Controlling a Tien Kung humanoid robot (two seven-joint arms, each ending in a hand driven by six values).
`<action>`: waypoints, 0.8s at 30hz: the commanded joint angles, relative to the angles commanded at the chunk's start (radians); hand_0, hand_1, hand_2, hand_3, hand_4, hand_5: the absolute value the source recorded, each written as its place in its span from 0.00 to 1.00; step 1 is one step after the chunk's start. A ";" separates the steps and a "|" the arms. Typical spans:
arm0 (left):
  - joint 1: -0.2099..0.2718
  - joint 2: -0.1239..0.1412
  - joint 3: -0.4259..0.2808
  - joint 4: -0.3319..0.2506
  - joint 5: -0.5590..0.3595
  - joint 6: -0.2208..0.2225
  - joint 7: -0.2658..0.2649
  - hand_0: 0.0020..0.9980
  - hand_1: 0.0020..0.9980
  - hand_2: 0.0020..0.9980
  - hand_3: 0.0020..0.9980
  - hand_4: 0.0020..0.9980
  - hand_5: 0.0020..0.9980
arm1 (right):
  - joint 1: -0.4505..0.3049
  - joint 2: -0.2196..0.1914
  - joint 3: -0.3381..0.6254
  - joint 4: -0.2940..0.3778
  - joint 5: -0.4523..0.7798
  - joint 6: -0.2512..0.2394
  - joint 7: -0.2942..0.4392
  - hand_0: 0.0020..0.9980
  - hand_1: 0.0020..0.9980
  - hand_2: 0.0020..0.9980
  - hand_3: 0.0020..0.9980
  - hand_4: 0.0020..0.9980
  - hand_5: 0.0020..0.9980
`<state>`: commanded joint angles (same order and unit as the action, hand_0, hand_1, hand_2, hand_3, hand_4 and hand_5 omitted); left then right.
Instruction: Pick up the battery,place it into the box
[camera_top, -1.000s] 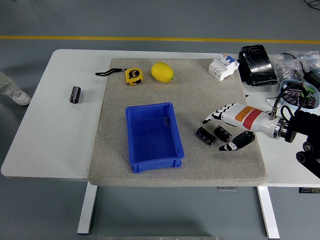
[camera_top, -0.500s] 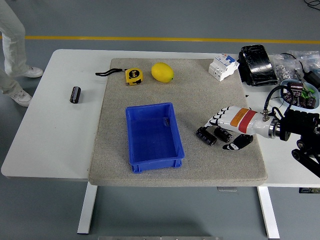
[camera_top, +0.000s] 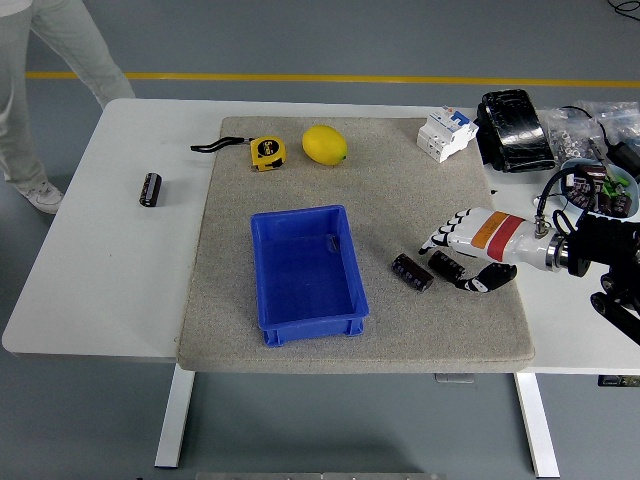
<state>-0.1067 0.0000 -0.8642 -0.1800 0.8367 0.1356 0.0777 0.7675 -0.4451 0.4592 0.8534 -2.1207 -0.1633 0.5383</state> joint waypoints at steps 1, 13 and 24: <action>-0.001 0.000 0.003 0.000 -0.002 0.000 0.000 0.69 0.71 0.83 0.81 0.78 0.79 | 0.000 0.001 -0.001 -0.004 0.000 -0.001 0.001 0.73 0.72 0.75 0.76 0.77 0.14; -0.011 0.000 0.004 0.000 0.003 -0.001 0.000 0.69 0.71 0.83 0.81 0.78 0.79 | 0.008 0.002 -0.016 -0.029 0.007 -0.013 0.011 0.71 0.70 0.74 0.71 0.71 0.12; -0.012 0.000 0.009 0.000 0.000 -0.002 0.000 0.69 0.71 0.83 0.81 0.78 0.79 | 0.004 0.000 -0.016 -0.034 0.026 -0.020 0.026 0.64 0.64 0.66 0.58 0.60 0.07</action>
<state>-0.1191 0.0000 -0.8548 -0.1800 0.8371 0.1338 0.0774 0.7715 -0.4451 0.4430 0.8190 -2.0946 -0.1831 0.5638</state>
